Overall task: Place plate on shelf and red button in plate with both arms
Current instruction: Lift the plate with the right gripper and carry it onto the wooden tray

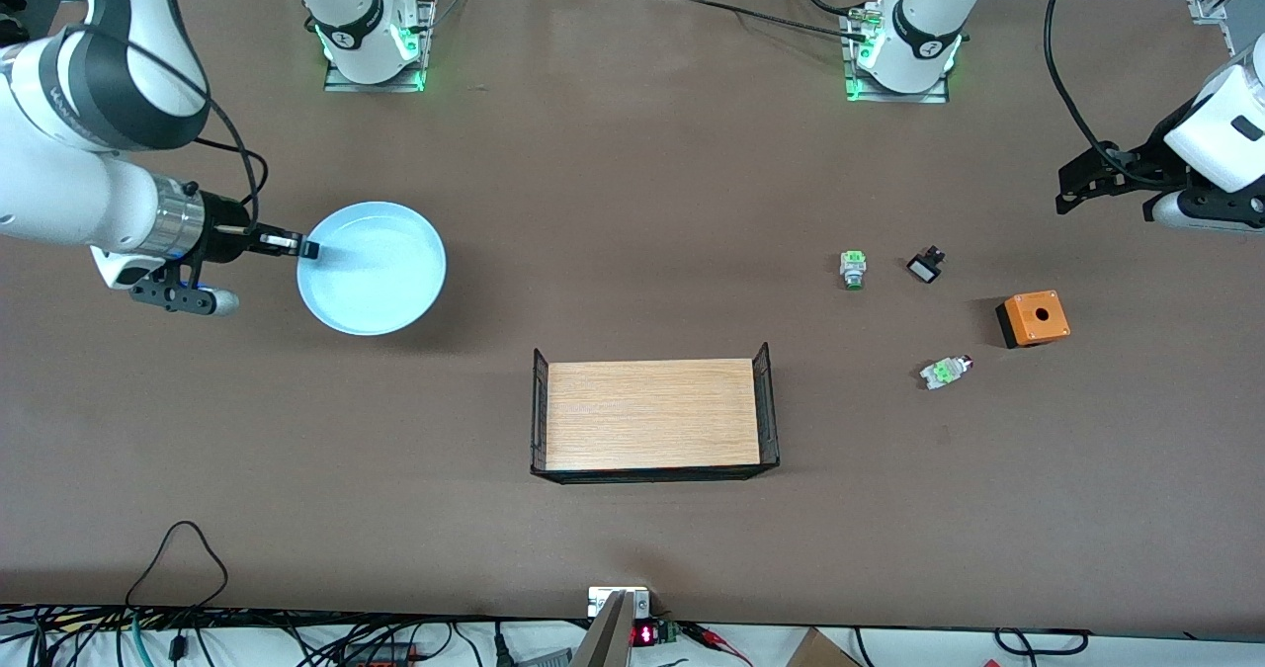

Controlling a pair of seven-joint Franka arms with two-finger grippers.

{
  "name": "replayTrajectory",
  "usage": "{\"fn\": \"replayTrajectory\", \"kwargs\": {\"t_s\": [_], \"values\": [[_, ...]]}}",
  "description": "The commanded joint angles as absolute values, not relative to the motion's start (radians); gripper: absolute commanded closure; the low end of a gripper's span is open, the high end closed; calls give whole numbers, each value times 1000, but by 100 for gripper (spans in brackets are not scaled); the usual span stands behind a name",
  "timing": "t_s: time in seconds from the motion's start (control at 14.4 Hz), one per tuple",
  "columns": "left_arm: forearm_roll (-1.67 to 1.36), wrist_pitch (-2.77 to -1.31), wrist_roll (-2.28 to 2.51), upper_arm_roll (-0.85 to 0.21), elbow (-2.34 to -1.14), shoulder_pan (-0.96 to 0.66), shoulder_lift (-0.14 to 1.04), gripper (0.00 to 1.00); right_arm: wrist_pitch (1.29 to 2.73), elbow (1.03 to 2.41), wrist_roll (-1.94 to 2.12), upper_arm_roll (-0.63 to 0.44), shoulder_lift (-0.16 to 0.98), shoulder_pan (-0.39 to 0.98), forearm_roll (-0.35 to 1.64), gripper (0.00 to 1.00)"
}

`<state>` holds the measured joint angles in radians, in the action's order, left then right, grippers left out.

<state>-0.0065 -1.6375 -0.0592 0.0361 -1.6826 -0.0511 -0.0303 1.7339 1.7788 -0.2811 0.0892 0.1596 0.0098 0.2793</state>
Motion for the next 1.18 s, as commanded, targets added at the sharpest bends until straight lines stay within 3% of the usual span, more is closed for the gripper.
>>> {"fn": "replayTrajectory", "kwargs": {"t_s": [0.0, 0.69, 1.11], "values": [[9, -1614, -80, 35, -1646, -46, -12, 0, 1684, 1695, -495, 84, 166, 101, 336, 100], [9, -1614, -80, 35, -1646, -46, -12, 0, 1816, 1576, -1059, 84, 270, 377, 365, 100], [9, -1614, -80, 35, -1646, -46, -12, 0, 1911, 1491, -1173, 83, 360, 428, 365, 100]]}}
